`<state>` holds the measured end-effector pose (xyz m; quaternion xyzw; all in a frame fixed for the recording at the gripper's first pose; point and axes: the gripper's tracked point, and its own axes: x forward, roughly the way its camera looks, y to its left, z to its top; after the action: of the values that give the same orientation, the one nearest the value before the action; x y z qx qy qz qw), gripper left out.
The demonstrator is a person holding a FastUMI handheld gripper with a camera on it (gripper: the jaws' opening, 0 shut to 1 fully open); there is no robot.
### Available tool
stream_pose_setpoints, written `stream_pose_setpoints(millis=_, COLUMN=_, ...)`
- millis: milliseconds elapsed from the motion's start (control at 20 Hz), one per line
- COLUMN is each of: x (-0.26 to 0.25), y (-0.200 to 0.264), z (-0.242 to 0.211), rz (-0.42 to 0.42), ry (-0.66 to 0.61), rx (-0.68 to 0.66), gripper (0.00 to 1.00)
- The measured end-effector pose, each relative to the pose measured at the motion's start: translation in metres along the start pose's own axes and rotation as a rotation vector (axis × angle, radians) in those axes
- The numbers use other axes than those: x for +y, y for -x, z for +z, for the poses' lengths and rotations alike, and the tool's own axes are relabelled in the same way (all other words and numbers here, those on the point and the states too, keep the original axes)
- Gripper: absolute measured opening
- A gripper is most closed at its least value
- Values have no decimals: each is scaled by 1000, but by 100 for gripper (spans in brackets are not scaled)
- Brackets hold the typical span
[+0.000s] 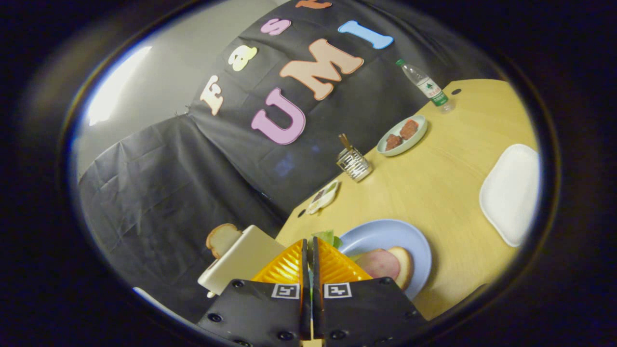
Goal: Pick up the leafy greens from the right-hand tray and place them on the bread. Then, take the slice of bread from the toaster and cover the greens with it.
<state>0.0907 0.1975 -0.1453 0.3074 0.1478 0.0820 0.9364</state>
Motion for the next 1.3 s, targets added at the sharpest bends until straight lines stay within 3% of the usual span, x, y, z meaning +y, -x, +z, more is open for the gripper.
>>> stream_pose_setpoints(millis=400, x=-49, y=5, z=-14, rz=-176, ry=98, rx=67, gripper=5)
stream_pose_setpoints(millis=750, x=-62, y=11, z=-18, rz=-237, ry=180, rx=93, gripper=5)
stream_pose_setpoints(millis=1200, x=-65, y=22, z=-15, rz=-264, ry=256, rx=124, gripper=40)
stream_pose_setpoints(millis=1300, x=-60, y=24, z=-8, rz=-248, ry=250, rx=111, gripper=57)
